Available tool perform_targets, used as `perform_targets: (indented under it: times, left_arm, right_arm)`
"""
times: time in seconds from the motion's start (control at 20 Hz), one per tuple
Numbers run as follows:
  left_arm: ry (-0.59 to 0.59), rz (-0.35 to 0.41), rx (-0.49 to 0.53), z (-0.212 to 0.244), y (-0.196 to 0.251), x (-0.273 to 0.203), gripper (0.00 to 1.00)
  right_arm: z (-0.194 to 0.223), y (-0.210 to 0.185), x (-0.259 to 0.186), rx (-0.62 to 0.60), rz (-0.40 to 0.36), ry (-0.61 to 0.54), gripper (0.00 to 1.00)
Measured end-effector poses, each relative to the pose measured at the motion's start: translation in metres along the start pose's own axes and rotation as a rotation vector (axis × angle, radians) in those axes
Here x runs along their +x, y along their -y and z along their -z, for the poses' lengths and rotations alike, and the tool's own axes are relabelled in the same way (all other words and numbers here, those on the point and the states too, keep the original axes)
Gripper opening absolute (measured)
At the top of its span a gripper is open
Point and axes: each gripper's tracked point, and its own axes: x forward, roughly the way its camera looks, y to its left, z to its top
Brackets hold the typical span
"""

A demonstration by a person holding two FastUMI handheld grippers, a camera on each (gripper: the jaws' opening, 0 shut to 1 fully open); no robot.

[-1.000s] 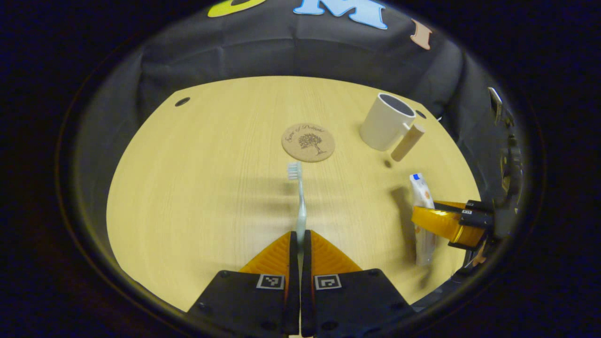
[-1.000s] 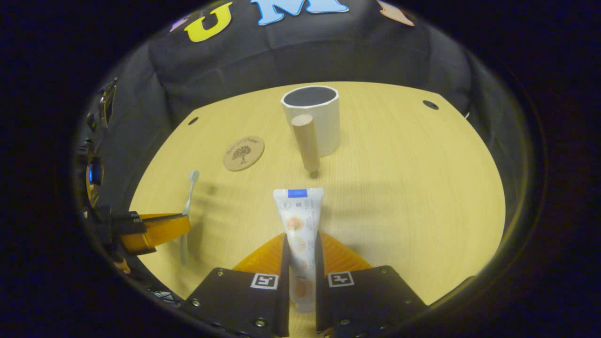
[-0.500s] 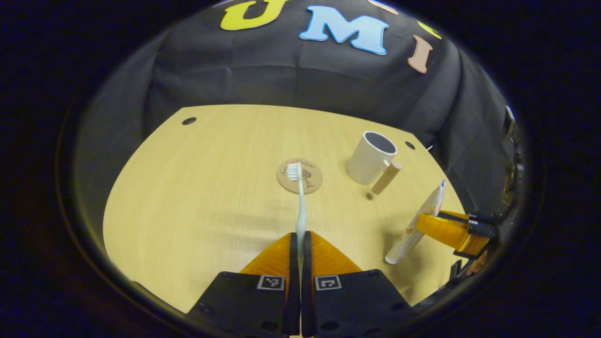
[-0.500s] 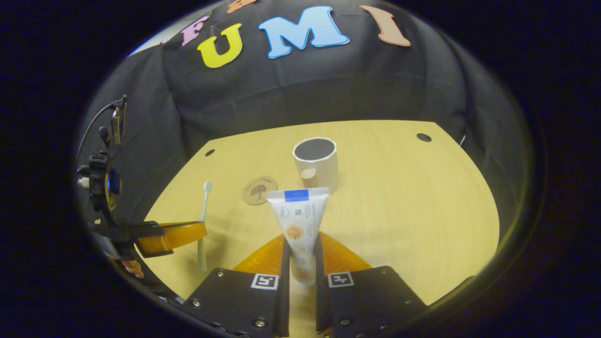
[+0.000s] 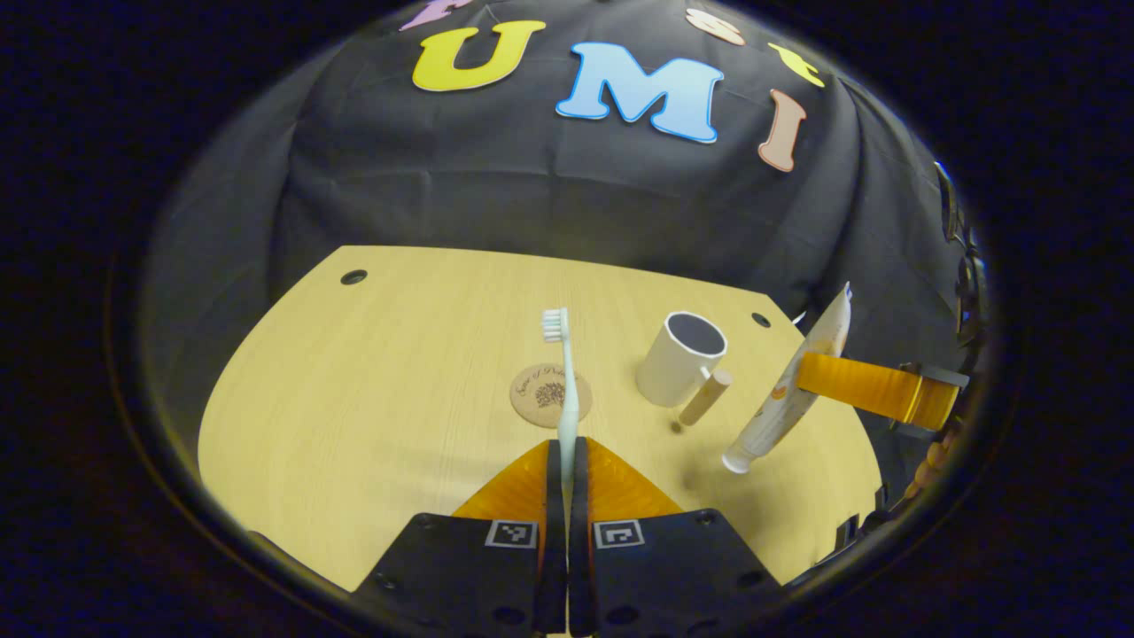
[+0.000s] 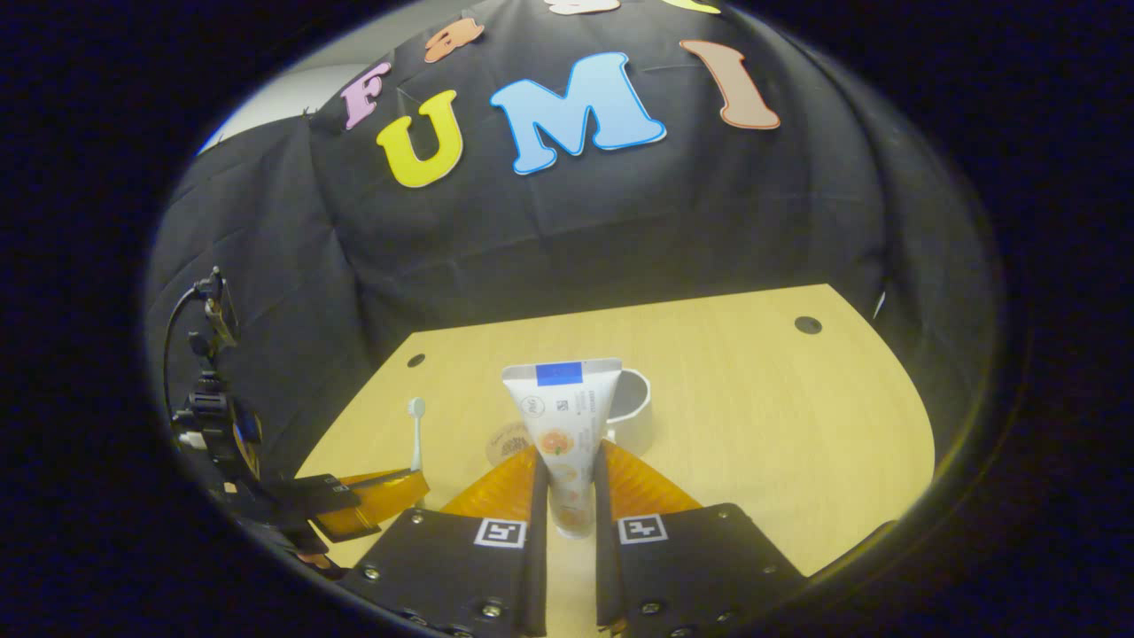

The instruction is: Put the toothbrush and toothpaste on the desktop into the cup, then pick up the cup and place it on the coaster on the desktop.

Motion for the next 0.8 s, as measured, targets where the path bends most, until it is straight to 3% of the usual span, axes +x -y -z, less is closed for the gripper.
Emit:
perform_targets:
  times: [0.3,0.5,0.8]
  left_arm:
    - [0.13,0.016,0.021,-0.051,0.008,0.01,0.09]
    - [0.209,0.035,0.041,-0.075,0.018,0.01,0.09]
    - [0.261,0.047,0.045,-0.097,0.024,0.014,0.09]
  right_arm:
    - [-0.056,-0.014,0.016,-0.038,-0.024,0.136,0.23]
    - [-0.078,-0.003,0.033,-0.073,0.014,0.21,0.23]
    - [-0.08,0.021,0.071,-0.082,0.074,0.18,0.23]
